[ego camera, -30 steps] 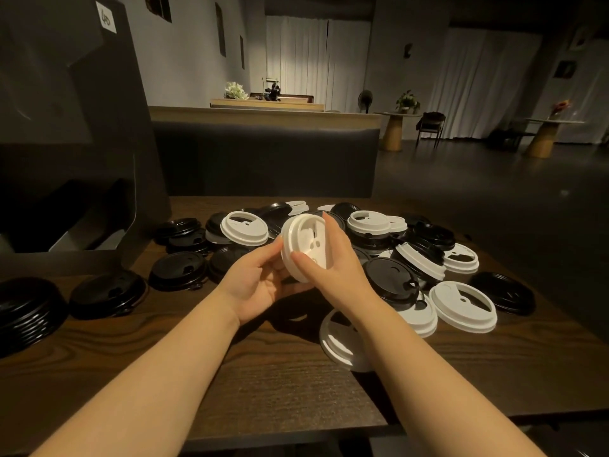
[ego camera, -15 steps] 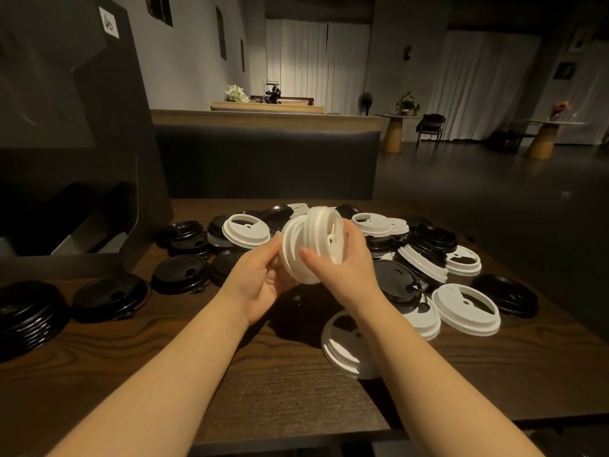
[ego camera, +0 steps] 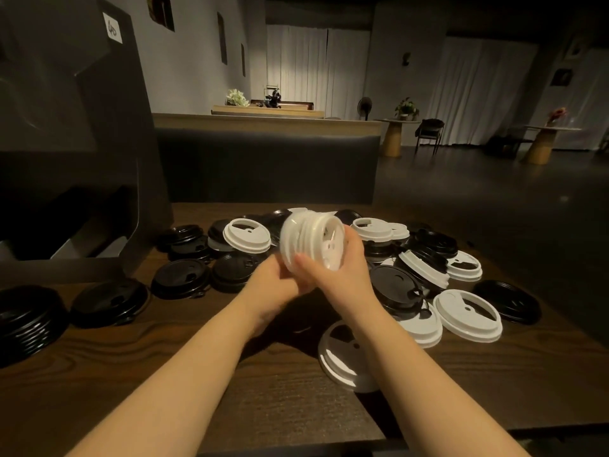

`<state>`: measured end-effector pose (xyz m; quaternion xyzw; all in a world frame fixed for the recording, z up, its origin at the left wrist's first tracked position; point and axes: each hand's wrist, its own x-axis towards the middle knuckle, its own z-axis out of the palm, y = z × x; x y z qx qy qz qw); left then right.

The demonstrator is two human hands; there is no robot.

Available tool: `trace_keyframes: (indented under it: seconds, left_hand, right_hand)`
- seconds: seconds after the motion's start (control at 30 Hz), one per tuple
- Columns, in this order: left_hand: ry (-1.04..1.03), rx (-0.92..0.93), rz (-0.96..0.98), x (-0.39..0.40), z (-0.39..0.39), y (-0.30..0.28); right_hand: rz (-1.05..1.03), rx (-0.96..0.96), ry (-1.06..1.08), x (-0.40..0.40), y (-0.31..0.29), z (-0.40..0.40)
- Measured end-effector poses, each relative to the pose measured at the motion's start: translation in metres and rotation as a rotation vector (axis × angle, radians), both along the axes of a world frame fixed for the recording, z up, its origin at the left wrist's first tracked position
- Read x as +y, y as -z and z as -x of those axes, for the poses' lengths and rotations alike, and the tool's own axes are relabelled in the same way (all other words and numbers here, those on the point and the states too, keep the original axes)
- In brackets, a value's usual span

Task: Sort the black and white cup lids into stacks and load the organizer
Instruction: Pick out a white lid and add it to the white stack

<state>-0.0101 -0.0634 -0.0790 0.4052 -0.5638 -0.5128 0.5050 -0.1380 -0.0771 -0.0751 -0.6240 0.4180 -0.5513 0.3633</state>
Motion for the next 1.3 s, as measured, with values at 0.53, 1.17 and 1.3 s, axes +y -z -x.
trace_keyframes:
  seconds: [0.53, 1.17, 1.3]
  left_hand:
    - [0.081, 0.201, -0.081, 0.012, 0.003, -0.003]
    - [-0.093, 0.406, -0.219, 0.007, -0.015, -0.008]
    - [-0.084, 0.361, -0.210, 0.007, -0.008, -0.007]
  right_hand:
    - [0.024, 0.246, 0.034, 0.005, 0.005, 0.001]
    - [-0.039, 0.259, -0.138, 0.014, 0.000, 0.000]
    - [-0.036, 0.195, -0.038, 0.017, -0.001, -0.001]
